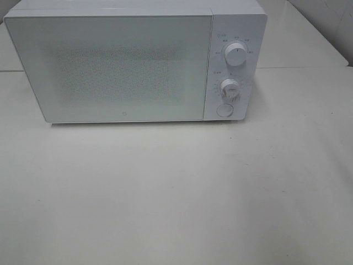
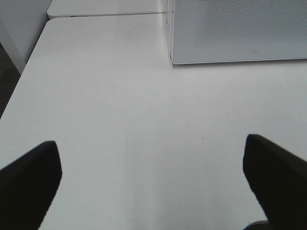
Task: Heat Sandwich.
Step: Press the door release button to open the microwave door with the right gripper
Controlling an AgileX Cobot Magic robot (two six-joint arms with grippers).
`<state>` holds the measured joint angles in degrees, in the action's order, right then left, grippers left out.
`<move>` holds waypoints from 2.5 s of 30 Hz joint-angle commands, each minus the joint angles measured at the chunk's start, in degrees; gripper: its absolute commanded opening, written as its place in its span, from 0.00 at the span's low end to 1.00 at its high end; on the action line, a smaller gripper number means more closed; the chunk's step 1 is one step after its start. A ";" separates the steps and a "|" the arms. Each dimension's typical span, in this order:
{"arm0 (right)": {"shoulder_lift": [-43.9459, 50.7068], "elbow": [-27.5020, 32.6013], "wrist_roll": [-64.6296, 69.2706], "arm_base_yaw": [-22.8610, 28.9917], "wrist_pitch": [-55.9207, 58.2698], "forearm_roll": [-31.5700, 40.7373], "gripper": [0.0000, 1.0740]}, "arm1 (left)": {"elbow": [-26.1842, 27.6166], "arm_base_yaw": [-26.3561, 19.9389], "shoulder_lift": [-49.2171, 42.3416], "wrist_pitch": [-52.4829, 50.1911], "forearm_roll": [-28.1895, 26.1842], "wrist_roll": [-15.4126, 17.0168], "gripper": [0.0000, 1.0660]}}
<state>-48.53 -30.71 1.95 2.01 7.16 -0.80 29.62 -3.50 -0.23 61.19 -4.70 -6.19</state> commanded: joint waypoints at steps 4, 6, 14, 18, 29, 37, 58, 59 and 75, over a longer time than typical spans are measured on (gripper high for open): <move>-7.22 -0.23 0.63 -0.40 -9.05 -0.17 0.69 | 0.00 0.11 -0.23 0.06 -0.46 0.06 0.92; -10.08 -0.23 0.63 -0.40 -11.63 -0.11 0.69 | 0.00 0.11 -0.23 0.06 -0.46 0.06 0.92; -14.95 4.64 0.17 -0.40 -24.87 -0.29 0.69 | 0.00 0.11 -0.23 0.06 -0.46 0.06 0.92; -16.84 9.45 0.06 -0.34 -33.69 1.38 0.69 | 0.00 0.11 -0.23 0.06 -0.46 0.06 0.92; -27.39 14.84 -10.08 12.49 -50.02 14.67 0.69 | 0.00 0.11 -0.23 0.06 -0.46 0.06 0.92; -35.07 14.84 -12.09 21.08 -58.33 23.66 0.69 | 0.00 0.11 -0.23 0.06 -0.46 0.06 0.92; -49.62 9.45 -15.99 40.74 -64.23 43.26 0.69 | 0.00 0.11 -0.23 0.06 -0.46 0.06 0.92; -49.62 9.45 -15.99 40.74 -64.23 43.26 0.69 | 0.00 0.11 -0.23 0.06 -0.46 0.06 0.92; -49.73 9.05 4.70 40.97 -64.74 43.43 0.69 | 0.00 0.11 -0.23 0.06 -0.46 0.06 0.92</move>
<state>-98.43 -21.20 1.83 42.69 -56.61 42.91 29.62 -3.50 -0.23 61.19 -4.70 -6.19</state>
